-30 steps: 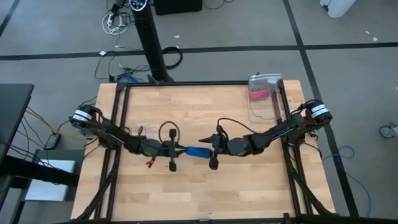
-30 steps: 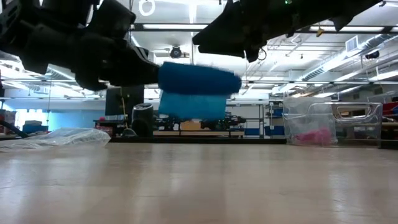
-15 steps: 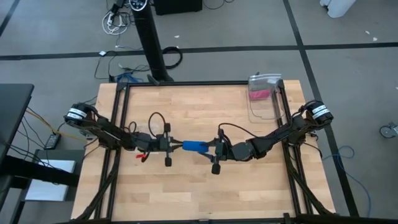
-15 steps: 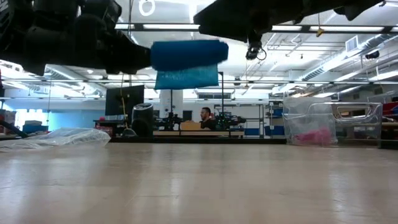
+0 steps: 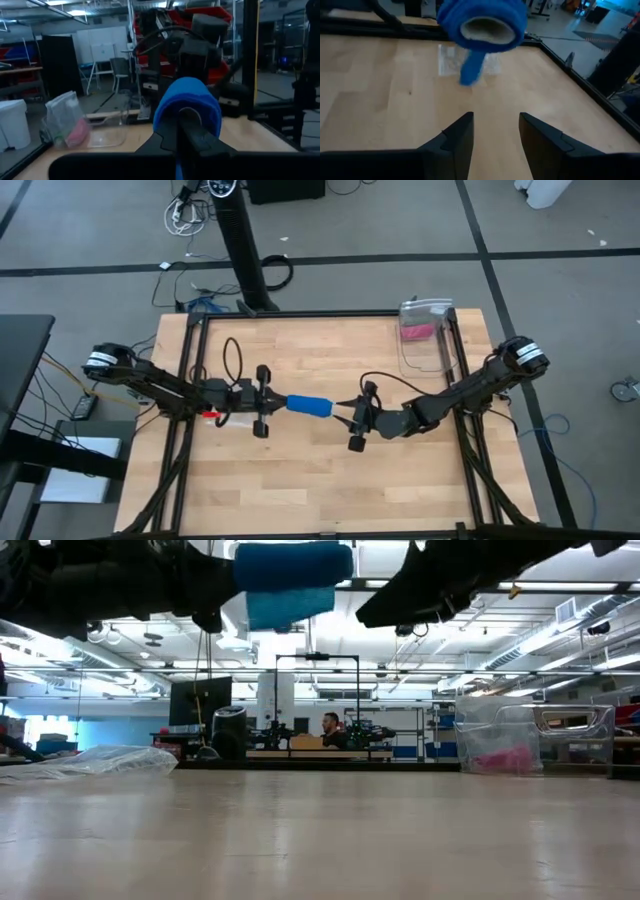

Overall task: Roll bandage
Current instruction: Roll the blue bandage

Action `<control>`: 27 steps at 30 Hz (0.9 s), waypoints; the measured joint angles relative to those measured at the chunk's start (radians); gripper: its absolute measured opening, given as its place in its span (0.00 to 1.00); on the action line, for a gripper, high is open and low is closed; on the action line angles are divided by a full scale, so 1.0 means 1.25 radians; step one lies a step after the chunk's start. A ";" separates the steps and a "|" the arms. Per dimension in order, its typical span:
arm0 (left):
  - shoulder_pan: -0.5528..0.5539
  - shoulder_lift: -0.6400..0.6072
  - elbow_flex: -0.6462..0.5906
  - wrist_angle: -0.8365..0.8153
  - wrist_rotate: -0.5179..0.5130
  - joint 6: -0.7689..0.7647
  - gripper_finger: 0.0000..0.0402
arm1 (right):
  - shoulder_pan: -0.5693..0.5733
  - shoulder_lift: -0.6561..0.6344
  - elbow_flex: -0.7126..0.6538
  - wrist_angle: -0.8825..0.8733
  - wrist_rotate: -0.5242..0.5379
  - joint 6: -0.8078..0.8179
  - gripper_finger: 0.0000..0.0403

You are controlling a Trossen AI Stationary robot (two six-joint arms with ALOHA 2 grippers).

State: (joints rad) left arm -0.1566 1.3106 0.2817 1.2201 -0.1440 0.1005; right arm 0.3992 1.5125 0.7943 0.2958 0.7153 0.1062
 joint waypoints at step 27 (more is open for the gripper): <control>0.000 -0.002 0.000 0.073 -0.062 0.053 0.01 | -0.132 0.112 -0.086 0.581 -0.346 0.003 0.45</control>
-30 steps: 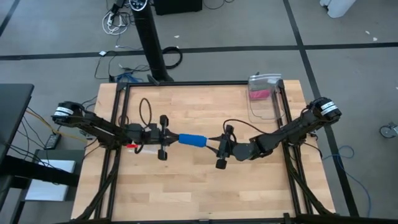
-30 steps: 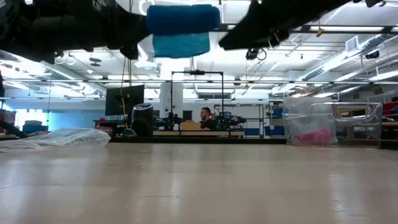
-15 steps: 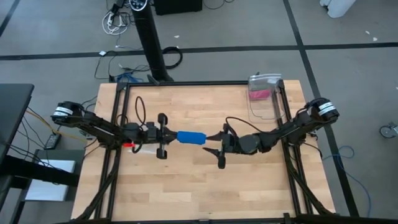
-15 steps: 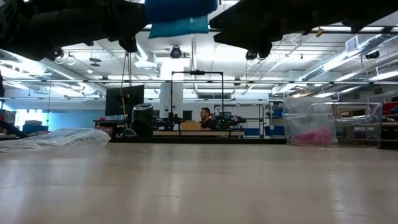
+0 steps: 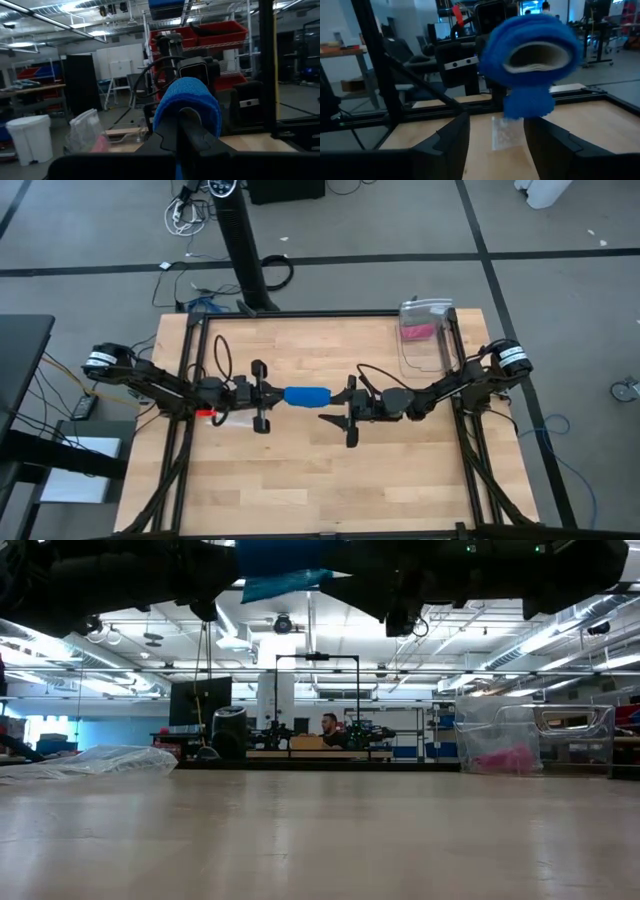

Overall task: Roll bandage
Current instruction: Roll the blue bandage

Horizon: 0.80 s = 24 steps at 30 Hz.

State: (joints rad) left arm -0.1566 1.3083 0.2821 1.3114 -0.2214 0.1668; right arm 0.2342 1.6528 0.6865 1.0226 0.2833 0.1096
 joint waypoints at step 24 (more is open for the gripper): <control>0.000 0.050 0.003 0.023 -0.115 0.115 0.01 | -0.006 0.000 0.001 0.051 -0.029 0.043 0.01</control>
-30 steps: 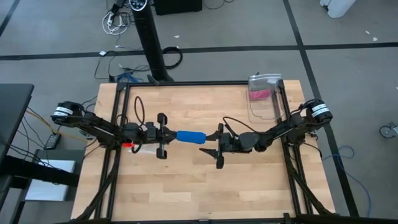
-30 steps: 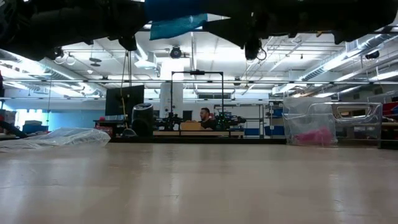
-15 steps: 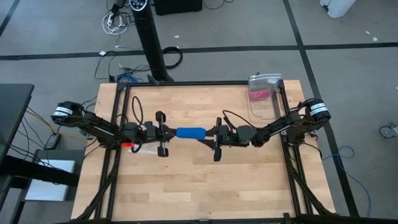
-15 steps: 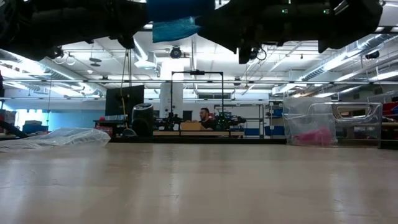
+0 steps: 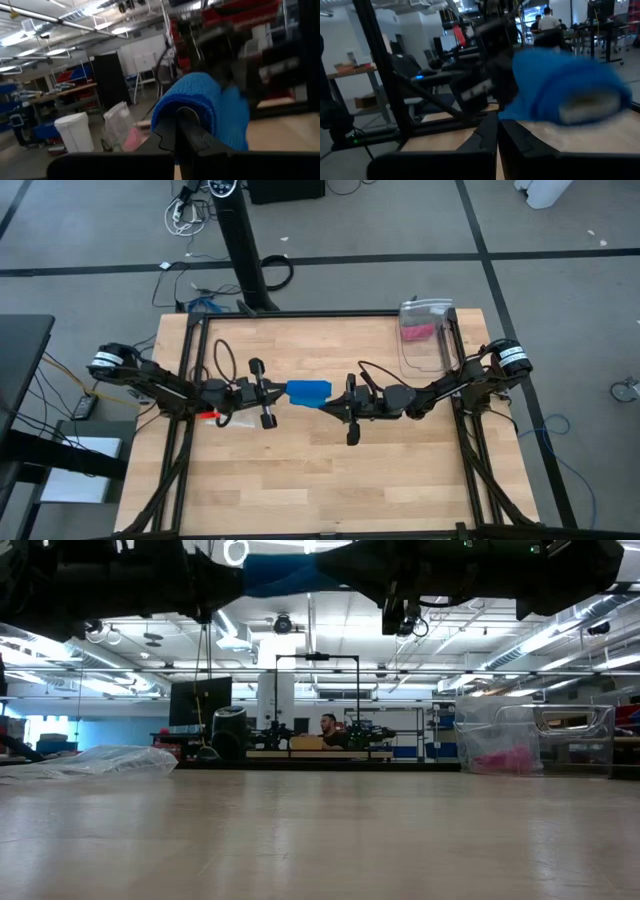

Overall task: Roll bandage
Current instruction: Roll the blue bandage

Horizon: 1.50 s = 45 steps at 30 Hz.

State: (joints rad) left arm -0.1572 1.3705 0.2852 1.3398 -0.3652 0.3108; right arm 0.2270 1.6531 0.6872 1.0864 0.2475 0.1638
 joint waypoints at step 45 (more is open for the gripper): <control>-0.090 0.582 0.120 0.045 -0.126 -0.102 0.00 | 0.068 0.112 -0.001 -0.501 0.181 0.342 0.08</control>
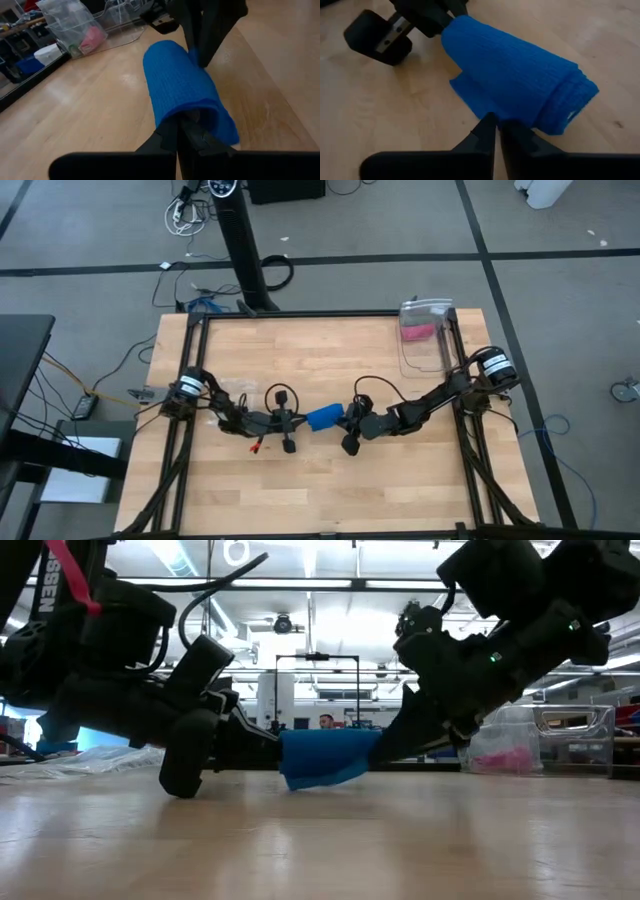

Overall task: Roll bandage
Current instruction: Roll the blue bandage

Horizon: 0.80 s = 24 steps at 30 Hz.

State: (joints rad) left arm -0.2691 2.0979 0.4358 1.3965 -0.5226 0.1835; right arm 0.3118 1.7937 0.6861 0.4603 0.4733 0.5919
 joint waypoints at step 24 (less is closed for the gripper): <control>0.018 0.000 0.001 -0.046 0.013 -0.038 0.00 | -0.095 0.076 0.093 0.078 -0.055 -0.162 0.01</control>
State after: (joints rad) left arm -0.2468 2.0983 0.4369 1.3394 -0.5063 0.1361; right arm 0.1936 1.8889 0.8021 0.5579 0.4046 0.3893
